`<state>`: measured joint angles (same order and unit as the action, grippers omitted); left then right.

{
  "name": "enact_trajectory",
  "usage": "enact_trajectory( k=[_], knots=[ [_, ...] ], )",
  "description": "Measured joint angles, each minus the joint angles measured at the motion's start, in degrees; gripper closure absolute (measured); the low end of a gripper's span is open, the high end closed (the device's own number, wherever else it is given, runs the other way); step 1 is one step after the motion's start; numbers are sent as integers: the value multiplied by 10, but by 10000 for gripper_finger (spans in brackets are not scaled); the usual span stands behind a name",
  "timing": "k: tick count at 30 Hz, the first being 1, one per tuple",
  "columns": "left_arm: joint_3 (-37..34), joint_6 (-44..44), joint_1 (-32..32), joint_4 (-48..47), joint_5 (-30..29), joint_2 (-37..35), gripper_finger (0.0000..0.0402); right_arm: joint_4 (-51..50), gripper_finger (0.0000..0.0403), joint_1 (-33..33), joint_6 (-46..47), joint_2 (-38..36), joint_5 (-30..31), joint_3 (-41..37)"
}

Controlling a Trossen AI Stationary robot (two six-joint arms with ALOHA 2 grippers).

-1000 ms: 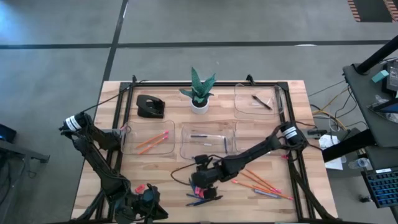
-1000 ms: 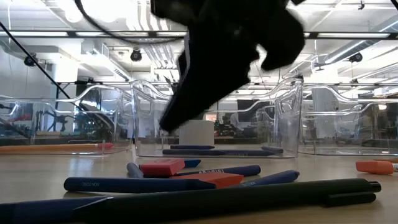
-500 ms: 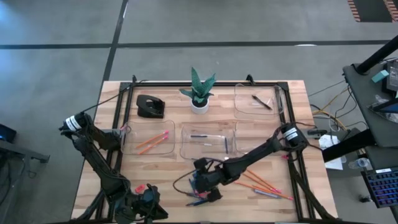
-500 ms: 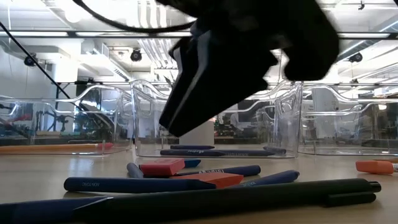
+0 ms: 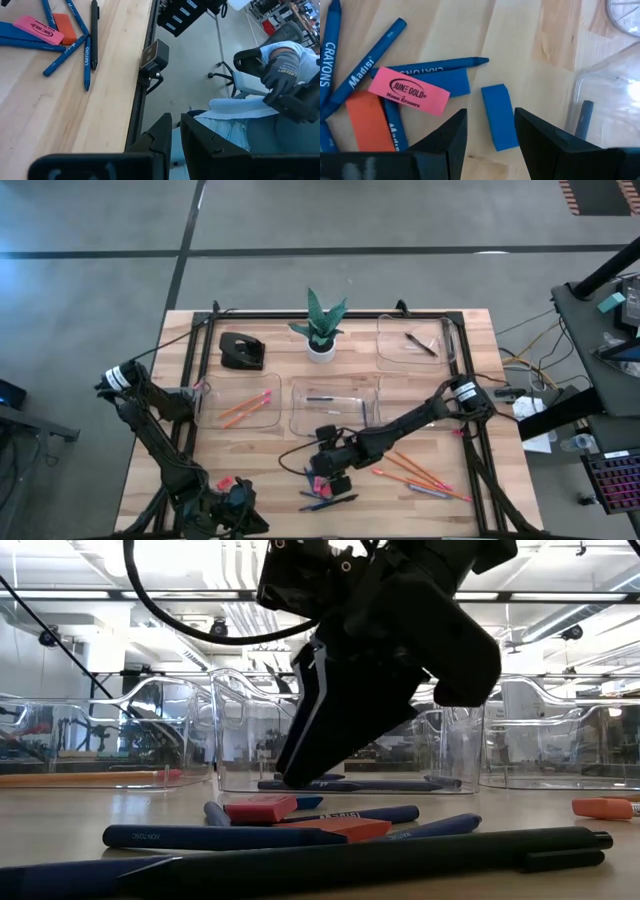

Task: Sort crayons/erasers/pens/pencils in bins
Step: Put the blue eraser into the middle right transparent bin

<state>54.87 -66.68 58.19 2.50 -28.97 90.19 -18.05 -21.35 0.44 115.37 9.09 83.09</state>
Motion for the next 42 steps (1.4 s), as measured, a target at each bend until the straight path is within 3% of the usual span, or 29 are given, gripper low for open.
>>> enact_trajectory(
  k=[21,34,42],
  knots=[
    [0,0,0,0,0,0,377,0,248,20,11,-1,0,-6],
    [-1,0,0,0,1,0,377,3,248,-10,-56,11,0,20],
    [-2,0,0,-1,1,0,377,12,248,9,-59,39,33,22]
  ],
)
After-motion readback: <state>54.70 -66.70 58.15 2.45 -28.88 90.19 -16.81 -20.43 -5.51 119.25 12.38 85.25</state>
